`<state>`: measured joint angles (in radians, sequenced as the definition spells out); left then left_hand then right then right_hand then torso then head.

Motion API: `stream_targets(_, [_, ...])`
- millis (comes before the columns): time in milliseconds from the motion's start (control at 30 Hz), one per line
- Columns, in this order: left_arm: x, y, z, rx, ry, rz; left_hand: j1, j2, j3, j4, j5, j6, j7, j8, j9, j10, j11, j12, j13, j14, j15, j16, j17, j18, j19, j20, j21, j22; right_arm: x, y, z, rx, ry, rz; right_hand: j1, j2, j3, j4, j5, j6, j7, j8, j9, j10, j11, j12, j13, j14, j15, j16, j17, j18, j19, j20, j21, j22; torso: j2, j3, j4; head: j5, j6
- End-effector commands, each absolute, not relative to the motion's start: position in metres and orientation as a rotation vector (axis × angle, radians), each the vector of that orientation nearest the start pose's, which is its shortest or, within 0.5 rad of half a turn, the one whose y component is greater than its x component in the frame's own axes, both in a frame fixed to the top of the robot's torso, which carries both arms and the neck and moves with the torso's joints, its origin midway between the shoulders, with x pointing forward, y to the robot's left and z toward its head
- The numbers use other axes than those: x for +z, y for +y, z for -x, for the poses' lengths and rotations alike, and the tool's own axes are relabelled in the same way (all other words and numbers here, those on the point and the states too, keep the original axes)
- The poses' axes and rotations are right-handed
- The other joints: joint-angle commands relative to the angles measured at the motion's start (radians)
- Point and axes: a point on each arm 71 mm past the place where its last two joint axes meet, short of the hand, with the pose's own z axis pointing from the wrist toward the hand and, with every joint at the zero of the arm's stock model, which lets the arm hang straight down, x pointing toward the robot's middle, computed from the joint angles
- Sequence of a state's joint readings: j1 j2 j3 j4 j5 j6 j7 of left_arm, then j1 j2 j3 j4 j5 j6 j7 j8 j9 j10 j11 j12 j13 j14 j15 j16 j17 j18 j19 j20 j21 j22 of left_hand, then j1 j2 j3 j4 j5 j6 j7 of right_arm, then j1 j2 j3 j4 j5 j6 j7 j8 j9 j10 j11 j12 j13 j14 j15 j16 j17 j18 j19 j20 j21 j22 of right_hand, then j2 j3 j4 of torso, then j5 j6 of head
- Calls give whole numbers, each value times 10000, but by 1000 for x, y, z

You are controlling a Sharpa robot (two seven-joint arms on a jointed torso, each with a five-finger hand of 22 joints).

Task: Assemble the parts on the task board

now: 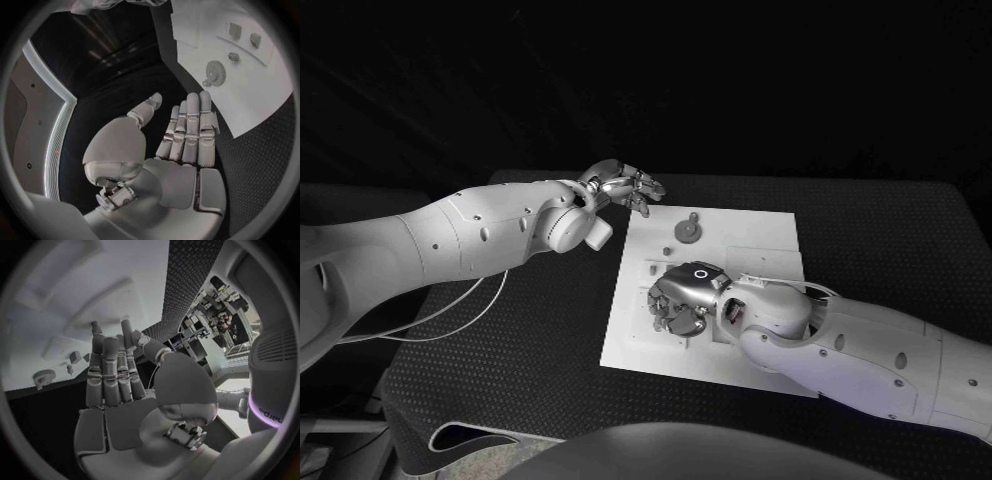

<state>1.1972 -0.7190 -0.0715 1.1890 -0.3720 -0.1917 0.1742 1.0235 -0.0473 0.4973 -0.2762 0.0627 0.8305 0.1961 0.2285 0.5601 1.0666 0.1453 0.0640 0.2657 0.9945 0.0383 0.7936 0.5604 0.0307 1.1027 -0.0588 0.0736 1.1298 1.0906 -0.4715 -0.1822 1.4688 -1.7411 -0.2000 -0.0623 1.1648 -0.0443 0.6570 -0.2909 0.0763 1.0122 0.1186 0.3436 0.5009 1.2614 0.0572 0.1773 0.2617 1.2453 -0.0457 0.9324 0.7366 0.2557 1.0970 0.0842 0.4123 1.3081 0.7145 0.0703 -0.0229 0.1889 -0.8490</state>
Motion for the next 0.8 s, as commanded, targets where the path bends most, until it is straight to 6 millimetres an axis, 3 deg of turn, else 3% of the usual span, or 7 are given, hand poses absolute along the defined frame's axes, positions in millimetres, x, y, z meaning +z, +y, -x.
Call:
stream_targets(33, [-220,237,-537,-11987,17128,8517,-45,-33,-32,55,-14,-47,7,31,11,-52,39,46,-17,69,31,-42,11,220,58,12,-45,-16,-278,-21,-404,8591,17555,7736,9,62,56,-21,40,120,-68,71,210,83,-4,-9,16,18,-74,50,17,61,24,-7,42,225,-5,2,-8,11,-15])
stream_targets(800, [-220,238,-537,-11986,17143,8521,-51,-32,-33,60,-14,-52,8,32,11,-56,40,44,-22,70,32,-53,24,220,57,13,-45,-18,-287,-19,-404,8021,17688,8373,7,59,58,-24,40,109,-66,60,218,73,1,-29,17,-5,-70,54,20,61,0,-5,43,226,-1,0,-9,17,-66])
